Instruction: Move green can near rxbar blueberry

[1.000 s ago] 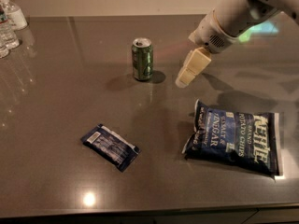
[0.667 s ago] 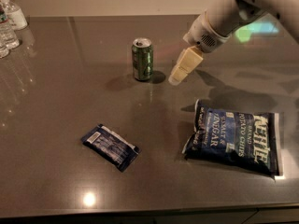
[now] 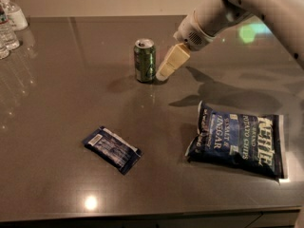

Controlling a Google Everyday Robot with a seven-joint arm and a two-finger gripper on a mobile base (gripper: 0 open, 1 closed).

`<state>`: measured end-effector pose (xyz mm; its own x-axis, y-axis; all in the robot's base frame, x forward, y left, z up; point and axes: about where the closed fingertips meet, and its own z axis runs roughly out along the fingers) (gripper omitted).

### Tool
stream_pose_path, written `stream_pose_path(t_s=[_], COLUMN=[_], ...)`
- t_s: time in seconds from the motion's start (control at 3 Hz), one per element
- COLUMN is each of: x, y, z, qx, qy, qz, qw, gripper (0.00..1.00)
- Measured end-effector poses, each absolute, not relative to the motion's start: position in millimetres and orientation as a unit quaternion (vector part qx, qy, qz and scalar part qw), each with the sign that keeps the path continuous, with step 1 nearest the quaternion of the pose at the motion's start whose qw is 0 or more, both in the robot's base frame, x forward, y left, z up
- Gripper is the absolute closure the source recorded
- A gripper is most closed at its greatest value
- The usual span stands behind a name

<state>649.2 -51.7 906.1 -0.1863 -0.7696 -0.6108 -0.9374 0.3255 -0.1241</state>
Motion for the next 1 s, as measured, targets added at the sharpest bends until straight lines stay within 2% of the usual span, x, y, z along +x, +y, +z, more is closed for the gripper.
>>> stream_pose_path(t_s=[1.0], x=[675.5], y=[-1.1], z=[905.7], qx=[-0.567], qy=[0.738], qz=[0.159], qw=[0.33], gripper=[0.0])
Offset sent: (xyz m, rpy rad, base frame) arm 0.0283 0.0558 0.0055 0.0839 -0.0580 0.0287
